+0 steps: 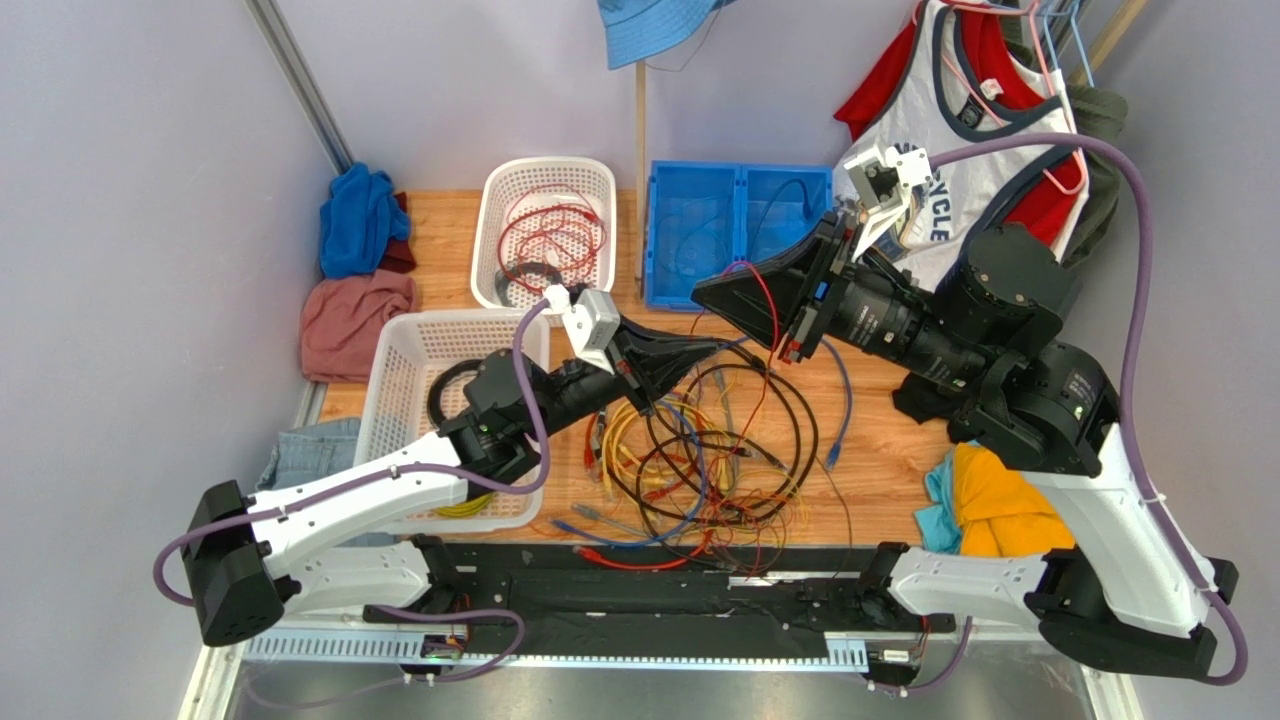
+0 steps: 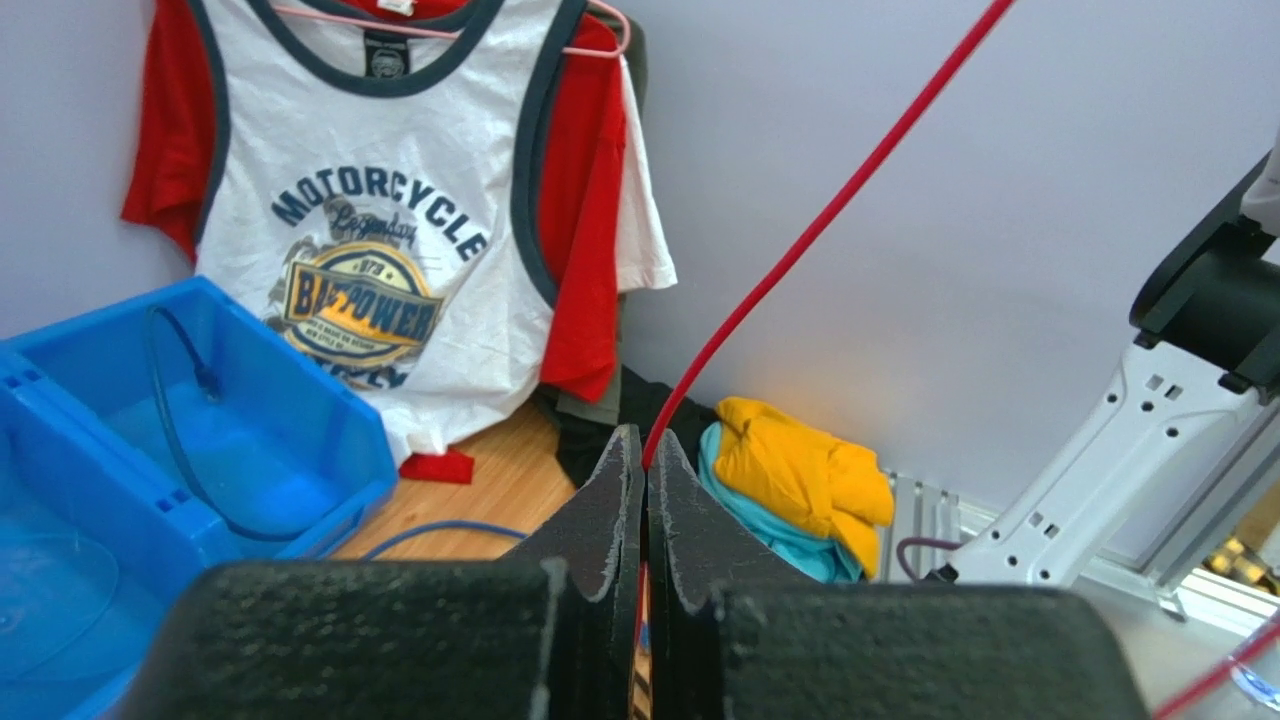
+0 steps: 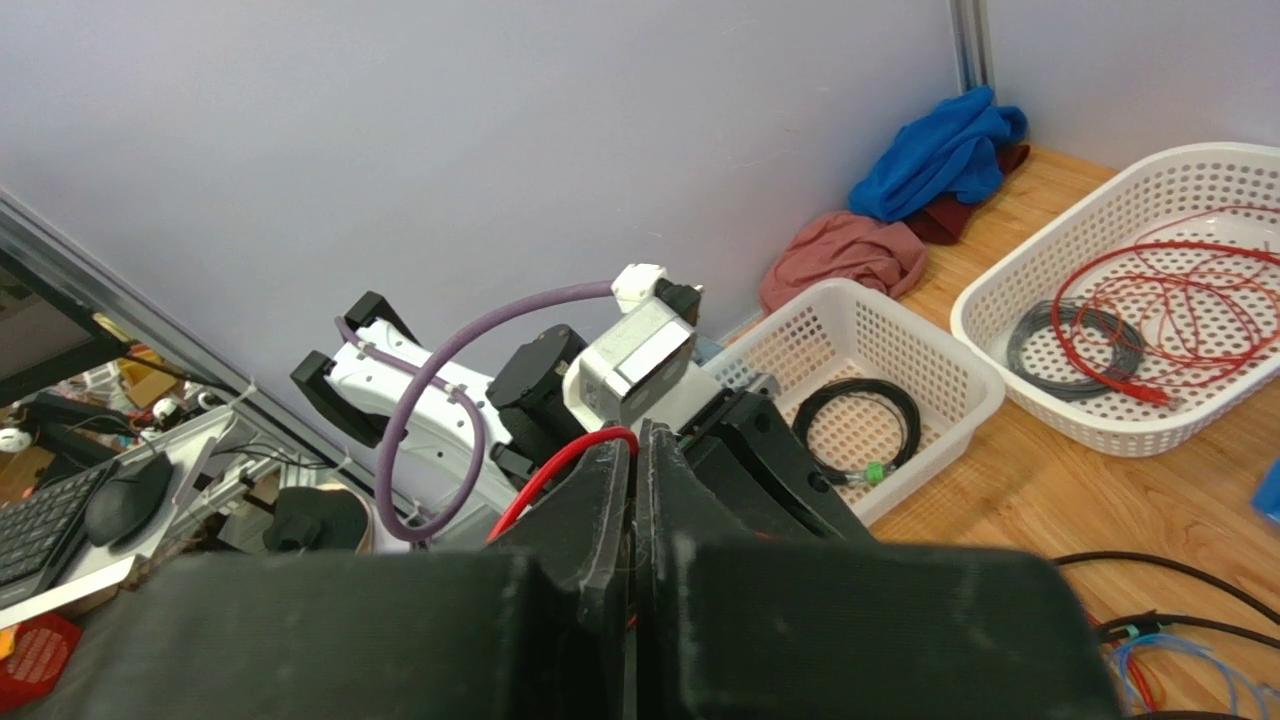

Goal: Untangle the cables

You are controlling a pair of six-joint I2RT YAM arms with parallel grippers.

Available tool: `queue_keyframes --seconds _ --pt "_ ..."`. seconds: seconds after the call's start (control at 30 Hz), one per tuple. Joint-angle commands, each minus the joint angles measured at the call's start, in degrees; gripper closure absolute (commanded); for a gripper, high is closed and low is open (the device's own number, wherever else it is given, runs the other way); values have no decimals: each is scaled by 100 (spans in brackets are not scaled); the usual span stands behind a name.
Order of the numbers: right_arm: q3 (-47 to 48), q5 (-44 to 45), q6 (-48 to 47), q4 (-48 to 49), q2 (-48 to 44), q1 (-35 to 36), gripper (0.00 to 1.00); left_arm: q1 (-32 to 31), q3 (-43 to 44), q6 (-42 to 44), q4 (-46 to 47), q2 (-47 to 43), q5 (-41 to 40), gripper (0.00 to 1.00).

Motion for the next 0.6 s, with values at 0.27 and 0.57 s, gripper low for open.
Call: queue_keyframes --seconds 0.27,0.57 --pt "-346 1030 -442 254 -221 11 100 -23 -932 -165 102 -1804 1007 100" --pt "-1180 1820 -574 297 -263 3 66 -23 655 378 -2111 -2280 -275 100"
